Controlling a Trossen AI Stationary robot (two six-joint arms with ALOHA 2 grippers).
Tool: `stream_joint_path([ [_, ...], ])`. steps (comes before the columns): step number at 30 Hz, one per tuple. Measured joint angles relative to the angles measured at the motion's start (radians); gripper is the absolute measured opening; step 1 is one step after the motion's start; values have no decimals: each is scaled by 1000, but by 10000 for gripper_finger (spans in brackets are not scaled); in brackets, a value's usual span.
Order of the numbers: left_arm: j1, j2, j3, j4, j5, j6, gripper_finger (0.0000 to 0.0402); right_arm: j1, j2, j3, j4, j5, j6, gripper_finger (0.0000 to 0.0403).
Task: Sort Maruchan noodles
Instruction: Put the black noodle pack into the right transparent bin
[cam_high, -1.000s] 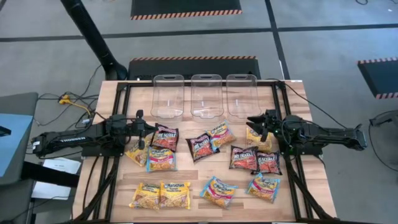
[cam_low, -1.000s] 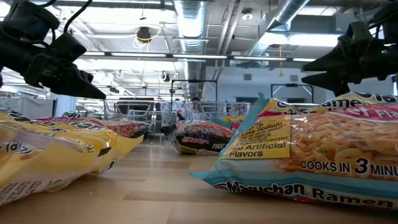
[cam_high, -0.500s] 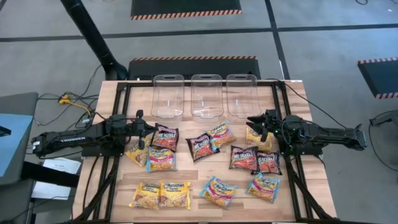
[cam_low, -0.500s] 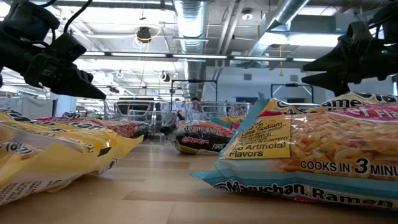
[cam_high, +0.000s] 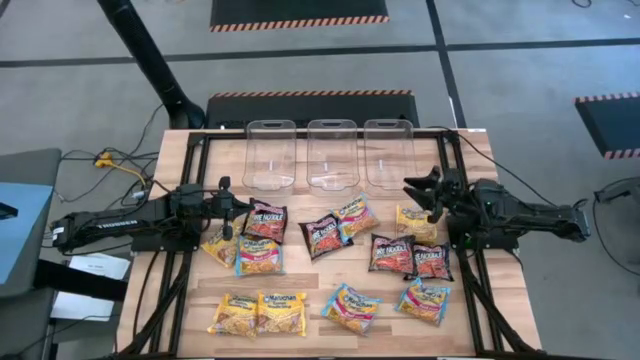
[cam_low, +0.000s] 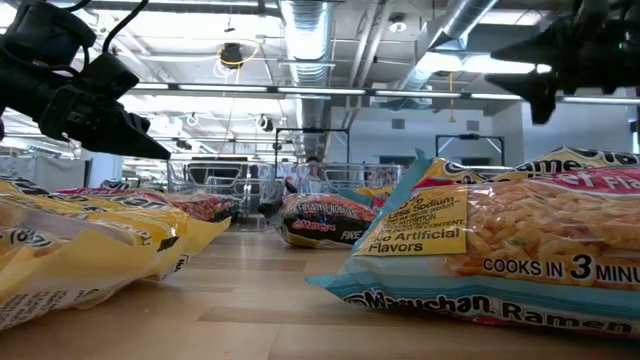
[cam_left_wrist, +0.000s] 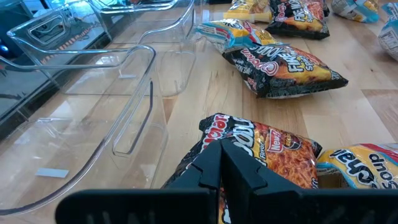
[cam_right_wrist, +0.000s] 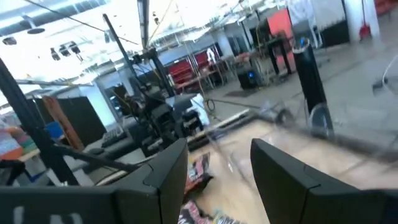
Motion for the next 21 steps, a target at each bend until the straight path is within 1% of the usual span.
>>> stream_joint_path([
  [4,0,0,0,0,0,0,0,-1,-1,69,5,3,-86,202],
  [8,0,0,0,0,0,0,0,-3,0,138,-39,29,-138,203],
  [12,0,0,0,0,0,0,0,-3,1,217,-148,57,-147,214],
  [16,0,0,0,0,0,0,0,-3,28,299,-241,76,-158,232],
  [21,0,0,0,0,0,0,0,-3,106,424,-333,78,-182,237],
])
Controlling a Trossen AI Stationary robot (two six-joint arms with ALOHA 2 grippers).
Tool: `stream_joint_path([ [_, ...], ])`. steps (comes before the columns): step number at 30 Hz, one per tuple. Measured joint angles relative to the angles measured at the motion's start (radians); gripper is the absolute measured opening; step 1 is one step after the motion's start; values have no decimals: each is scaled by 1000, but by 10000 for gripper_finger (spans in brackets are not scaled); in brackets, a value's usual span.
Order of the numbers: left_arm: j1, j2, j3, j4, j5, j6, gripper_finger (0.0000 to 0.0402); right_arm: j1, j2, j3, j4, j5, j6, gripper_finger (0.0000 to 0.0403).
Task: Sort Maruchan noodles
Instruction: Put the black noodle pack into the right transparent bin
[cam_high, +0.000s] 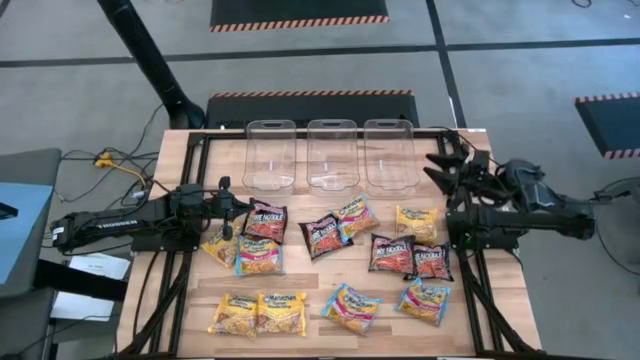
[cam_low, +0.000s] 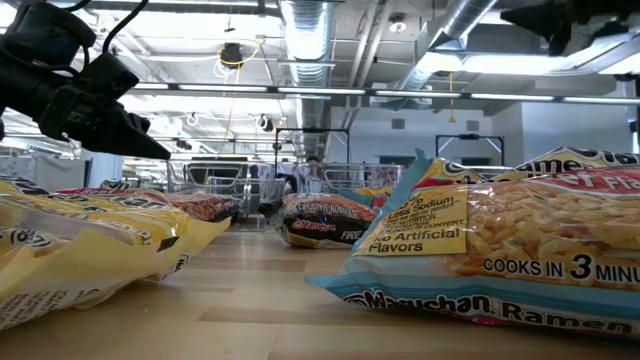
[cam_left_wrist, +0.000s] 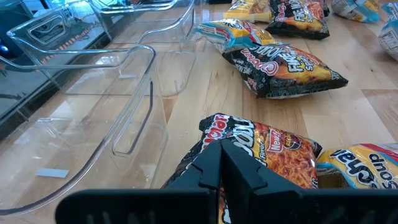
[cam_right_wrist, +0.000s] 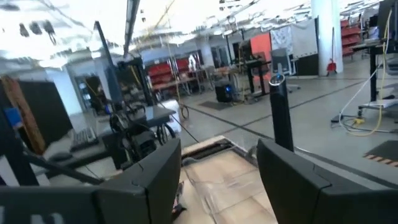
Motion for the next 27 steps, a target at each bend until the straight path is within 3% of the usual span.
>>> stream_joint_path([
  [6,0,0,0,0,0,0,0,0,135,188,-220,1,-10,237],
  [15,0,0,0,0,-43,2,0,0,344,376,-591,-11,178,237],
  [27,0,0,0,1,-47,21,0,82,579,420,-680,-267,275,234],
])
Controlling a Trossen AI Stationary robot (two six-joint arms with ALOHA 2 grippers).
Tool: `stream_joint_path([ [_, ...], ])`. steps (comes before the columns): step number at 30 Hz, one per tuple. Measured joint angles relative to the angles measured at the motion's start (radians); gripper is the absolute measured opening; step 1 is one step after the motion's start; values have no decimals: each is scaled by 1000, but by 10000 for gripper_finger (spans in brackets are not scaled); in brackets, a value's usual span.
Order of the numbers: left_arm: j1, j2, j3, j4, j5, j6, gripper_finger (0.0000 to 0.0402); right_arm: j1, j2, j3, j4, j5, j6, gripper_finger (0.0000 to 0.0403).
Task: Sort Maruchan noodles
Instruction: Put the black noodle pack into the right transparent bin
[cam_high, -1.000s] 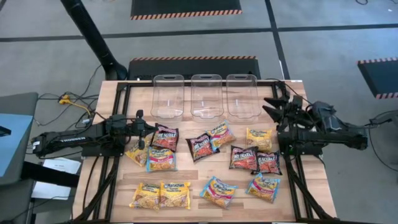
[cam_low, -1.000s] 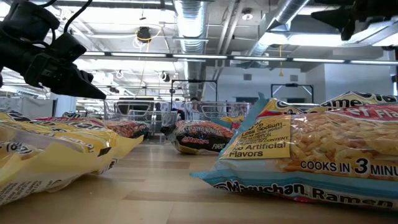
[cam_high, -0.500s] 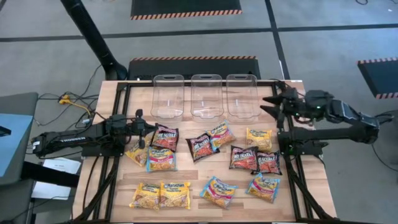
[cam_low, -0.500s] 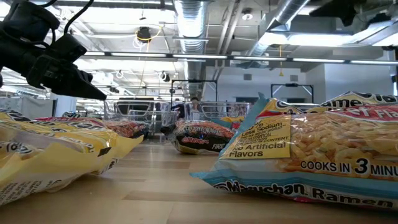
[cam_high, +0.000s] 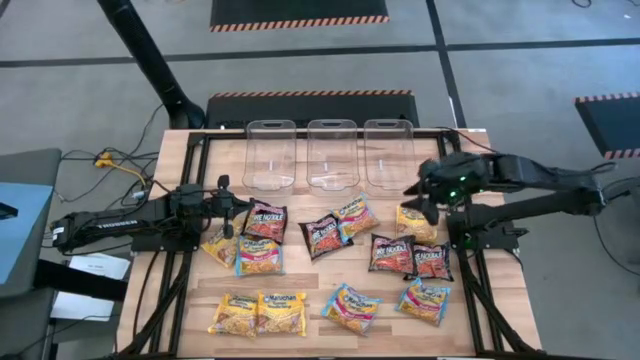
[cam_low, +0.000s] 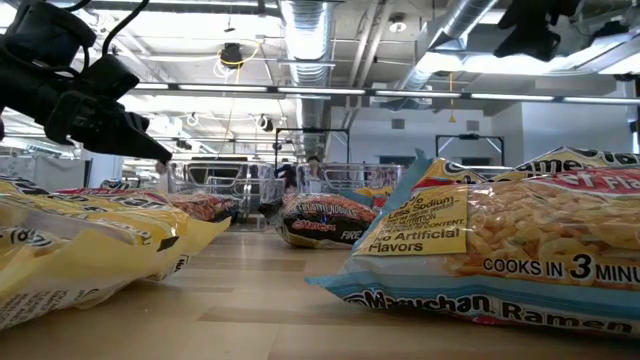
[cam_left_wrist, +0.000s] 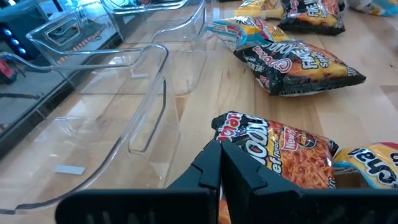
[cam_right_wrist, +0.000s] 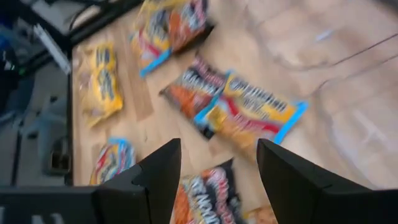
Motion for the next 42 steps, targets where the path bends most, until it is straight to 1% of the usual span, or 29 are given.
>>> stream_joint_path([
  [5,0,0,0,0,0,0,0,60,102,0,-16,-44,44,229],
  [8,0,0,0,0,0,-5,0,97,165,0,-38,-52,78,227],
  [15,0,0,0,0,-1,-5,0,184,304,0,-54,-123,122,227],
  [20,0,0,0,0,-2,2,0,240,402,0,-60,-128,155,227],
  [23,0,0,0,0,-2,-25,0,266,456,0,-55,-127,156,227],
  [29,0,0,0,0,4,-126,0,292,555,1,-47,-126,162,226],
  [37,0,0,0,0,5,-317,0,293,670,1,-49,-123,165,226],
  [42,0,0,0,0,6,-408,0,293,726,1,-52,-119,226,226],
])
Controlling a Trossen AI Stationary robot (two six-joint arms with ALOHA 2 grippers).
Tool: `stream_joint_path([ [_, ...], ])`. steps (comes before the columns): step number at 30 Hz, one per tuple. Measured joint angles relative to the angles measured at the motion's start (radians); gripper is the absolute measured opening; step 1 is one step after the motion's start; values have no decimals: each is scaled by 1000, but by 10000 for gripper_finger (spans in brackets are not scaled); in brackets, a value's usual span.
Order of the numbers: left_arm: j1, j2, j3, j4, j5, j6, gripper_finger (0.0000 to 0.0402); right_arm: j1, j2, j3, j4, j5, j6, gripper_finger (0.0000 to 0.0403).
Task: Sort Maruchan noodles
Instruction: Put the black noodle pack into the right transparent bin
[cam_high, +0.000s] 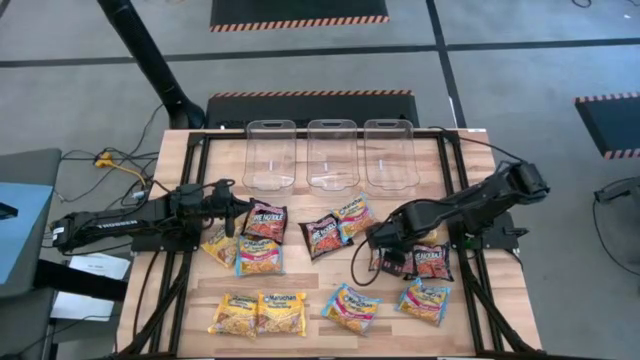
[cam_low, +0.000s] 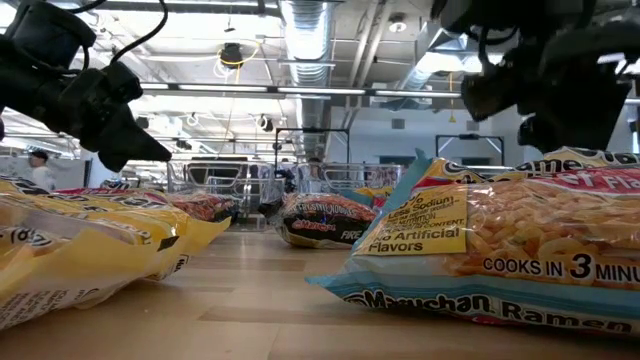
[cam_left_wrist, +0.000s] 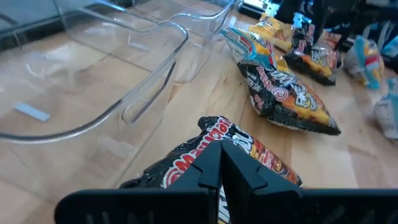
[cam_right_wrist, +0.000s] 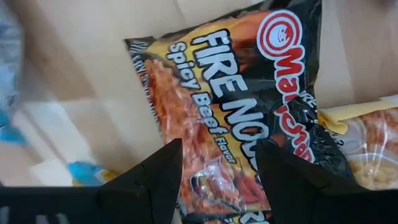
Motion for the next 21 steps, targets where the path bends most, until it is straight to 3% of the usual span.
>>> stream_joint_path([
  [12,0,0,0,0,0,-41,0,-1,99,5,3,18,76,216],
  [21,0,0,0,0,0,-41,0,-2,114,4,25,12,114,129],
])
